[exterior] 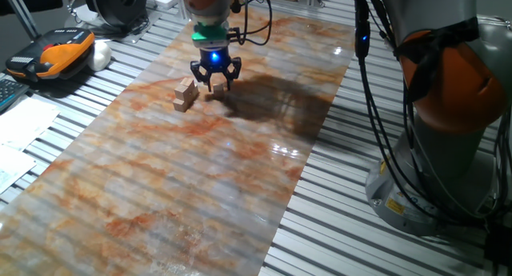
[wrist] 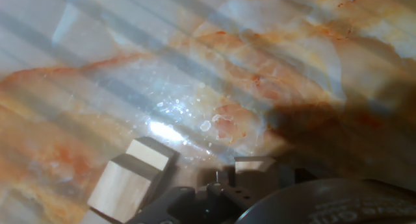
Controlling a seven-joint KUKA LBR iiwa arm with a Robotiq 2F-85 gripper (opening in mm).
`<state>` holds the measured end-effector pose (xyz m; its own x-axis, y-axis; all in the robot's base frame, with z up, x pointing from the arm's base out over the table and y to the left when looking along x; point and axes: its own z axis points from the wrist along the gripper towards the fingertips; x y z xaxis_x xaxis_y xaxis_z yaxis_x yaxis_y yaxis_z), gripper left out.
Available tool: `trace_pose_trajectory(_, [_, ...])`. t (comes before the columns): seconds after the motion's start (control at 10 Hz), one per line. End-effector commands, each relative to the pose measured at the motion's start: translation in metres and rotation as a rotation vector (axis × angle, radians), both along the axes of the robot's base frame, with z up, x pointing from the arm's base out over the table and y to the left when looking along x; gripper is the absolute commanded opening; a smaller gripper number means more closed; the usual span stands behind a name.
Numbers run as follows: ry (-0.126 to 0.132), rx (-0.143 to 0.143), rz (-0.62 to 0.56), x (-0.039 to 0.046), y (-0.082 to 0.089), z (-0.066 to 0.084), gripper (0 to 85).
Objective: Stack the blocks into a pyramid shape
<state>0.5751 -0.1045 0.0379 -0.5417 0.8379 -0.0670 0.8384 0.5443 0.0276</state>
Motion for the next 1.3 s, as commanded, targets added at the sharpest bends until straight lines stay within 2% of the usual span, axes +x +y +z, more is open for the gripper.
trace_pose_trajectory(0.0, [0.0,0.0,0.002,0.0001,0.0,-0.001,51.0])
trace_pose_trajectory(0.4, [-0.01,0.014,0.021,-0.0001,0.0,-0.002,51.0])
trace_pose_trajectory(0.5, [-0.009,0.011,0.027,0.0001,0.0,-0.003,34.0])
trace_pose_trajectory(0.8, [-0.012,-0.001,0.033,0.0013,0.001,-0.012,34.0])
trace_pose_trajectory(1.0, [-0.023,0.01,0.059,0.0005,0.0,-0.014,34.0])
trace_pose_trajectory(1.1, [-0.031,0.028,0.086,0.0004,-0.003,-0.007,17.0])
trace_pose_trajectory(1.2, [-0.037,0.043,0.123,0.0007,-0.006,0.0,17.0])
